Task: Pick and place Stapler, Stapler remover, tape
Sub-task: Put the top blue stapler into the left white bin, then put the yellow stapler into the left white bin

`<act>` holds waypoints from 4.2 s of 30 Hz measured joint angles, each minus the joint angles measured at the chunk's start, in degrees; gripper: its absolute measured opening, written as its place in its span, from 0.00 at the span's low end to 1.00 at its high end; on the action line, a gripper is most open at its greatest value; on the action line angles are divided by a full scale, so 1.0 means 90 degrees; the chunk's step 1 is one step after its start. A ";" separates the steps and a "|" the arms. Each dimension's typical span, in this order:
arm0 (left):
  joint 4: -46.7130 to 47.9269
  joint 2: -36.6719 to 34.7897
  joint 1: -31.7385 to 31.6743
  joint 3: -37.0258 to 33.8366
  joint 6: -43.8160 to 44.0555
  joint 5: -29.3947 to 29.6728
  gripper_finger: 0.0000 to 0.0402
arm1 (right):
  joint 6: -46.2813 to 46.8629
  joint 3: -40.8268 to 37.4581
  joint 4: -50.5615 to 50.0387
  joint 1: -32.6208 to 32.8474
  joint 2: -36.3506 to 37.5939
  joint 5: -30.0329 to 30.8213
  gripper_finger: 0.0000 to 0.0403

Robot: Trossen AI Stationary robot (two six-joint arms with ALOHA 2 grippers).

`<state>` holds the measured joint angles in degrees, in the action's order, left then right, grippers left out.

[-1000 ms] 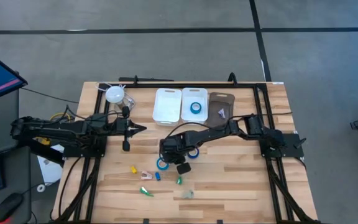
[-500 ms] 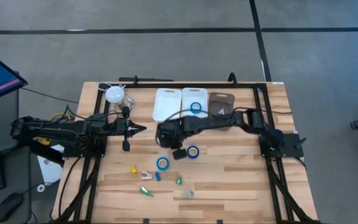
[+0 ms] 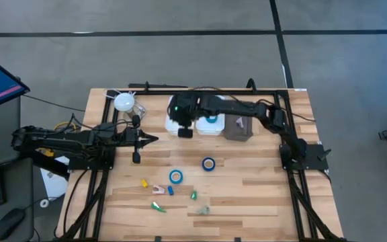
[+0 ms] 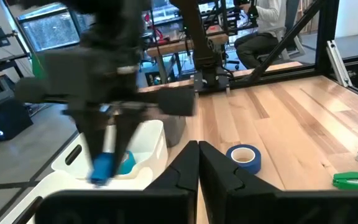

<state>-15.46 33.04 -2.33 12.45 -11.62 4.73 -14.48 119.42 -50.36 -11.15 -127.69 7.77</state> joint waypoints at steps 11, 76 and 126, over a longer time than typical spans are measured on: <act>0.0000 0.0001 0.0002 0.0000 -0.0010 0.0000 0.01 | 0.0516 -0.0185 0.0503 -0.0770 -0.0105 -0.0112 0.14; 0.0000 0.0000 0.0000 0.0000 0.0002 0.0017 0.01 | 0.0091 0.0038 -0.0919 -0.0513 -0.0395 -0.0866 0.20; 0.1772 0.0566 0.2397 0.0396 0.0759 0.1786 0.01 | 0.2523 -1.0377 0.7715 0.1833 0.6600 0.1534 0.00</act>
<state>0.48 38.13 19.25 16.02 -4.79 20.81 8.22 26.02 19.08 5.35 -68.29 21.58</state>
